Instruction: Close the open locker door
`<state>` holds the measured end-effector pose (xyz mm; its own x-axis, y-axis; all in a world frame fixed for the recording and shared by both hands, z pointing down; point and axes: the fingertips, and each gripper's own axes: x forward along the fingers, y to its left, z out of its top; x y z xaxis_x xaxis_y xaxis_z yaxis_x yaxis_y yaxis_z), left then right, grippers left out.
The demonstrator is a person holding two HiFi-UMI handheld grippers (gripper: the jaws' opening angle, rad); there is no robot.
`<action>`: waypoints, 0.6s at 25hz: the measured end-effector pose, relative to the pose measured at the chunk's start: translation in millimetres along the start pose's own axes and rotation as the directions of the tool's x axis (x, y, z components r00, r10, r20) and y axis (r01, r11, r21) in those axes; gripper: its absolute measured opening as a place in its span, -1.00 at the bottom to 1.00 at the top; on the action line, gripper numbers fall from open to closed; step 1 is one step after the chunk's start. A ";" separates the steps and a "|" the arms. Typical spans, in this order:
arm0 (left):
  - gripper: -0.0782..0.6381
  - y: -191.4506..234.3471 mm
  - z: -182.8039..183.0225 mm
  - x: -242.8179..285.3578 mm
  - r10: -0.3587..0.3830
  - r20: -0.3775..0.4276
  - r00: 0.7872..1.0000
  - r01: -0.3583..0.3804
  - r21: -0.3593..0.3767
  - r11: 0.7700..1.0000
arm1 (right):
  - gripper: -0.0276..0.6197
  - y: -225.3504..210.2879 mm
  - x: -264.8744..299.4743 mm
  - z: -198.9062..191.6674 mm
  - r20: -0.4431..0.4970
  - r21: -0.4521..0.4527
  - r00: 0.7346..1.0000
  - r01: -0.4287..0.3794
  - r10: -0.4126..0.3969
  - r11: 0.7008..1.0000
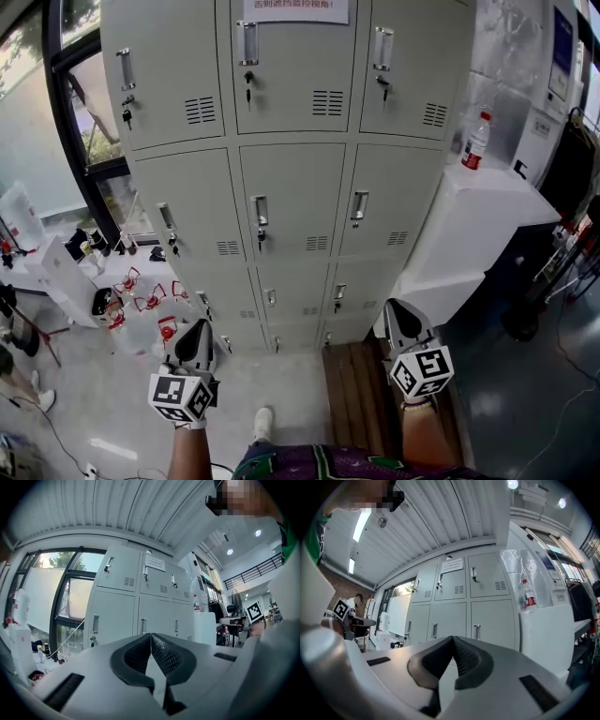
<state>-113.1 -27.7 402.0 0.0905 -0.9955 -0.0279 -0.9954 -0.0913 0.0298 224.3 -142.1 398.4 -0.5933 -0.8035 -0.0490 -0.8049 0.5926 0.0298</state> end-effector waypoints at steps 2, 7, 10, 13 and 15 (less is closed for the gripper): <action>-0.72 -7.2 -0.6 -8.5 0.007 0.000 1.000 -0.007 0.003 1.000 | -0.94 0.4 -8.2 0.5 0.004 -0.001 1.000 -0.007 0.007 1.000; -0.72 -18.0 -0.5 -22.8 0.021 0.005 1.000 -0.021 0.008 1.000 | -0.94 2.4 -22.8 1.7 0.018 0.003 1.000 -0.021 0.021 1.000; -0.72 -24.0 -1.4 -29.7 0.018 0.008 1.000 -0.018 -0.007 1.000 | -0.94 4.3 -33.3 1.3 0.021 0.003 0.999 -0.026 0.026 1.000; -0.72 -29.2 -0.7 -34.2 0.012 0.012 1.000 -0.012 -0.022 1.000 | -0.94 2.2 -41.5 1.6 0.024 0.008 0.999 -0.025 0.025 1.000; -0.72 -32.5 0.0 -35.6 0.011 0.013 1.000 -0.011 -0.016 1.000 | -0.94 0.2 -45.3 1.5 0.027 0.010 0.999 -0.022 0.022 1.000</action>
<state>-83.9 10.7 402.1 0.0791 -0.9961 -0.0404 -0.9957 -0.0809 0.0459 251.0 -105.4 399.1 -0.6103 -0.7886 -0.0751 -0.7916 0.6107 0.0212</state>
